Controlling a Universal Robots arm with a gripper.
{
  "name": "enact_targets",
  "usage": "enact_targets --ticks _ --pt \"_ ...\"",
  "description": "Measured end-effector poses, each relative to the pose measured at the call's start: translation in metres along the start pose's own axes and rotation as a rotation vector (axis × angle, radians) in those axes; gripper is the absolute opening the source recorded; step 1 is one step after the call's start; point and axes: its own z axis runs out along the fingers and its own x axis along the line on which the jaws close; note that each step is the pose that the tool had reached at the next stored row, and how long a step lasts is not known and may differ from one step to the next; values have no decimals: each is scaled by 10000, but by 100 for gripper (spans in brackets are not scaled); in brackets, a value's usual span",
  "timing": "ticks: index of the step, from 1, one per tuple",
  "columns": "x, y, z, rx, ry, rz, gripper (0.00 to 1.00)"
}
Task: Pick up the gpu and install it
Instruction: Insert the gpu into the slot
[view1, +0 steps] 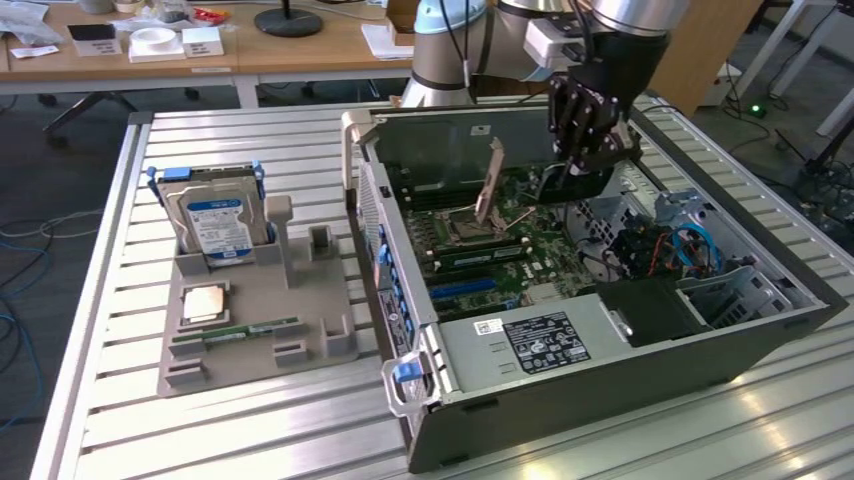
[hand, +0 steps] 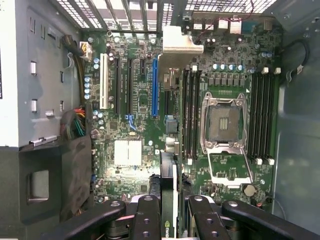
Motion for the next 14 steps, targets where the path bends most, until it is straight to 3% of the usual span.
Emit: enact_targets --ticks 14 --pt "6 101 13 1 0 63 26"
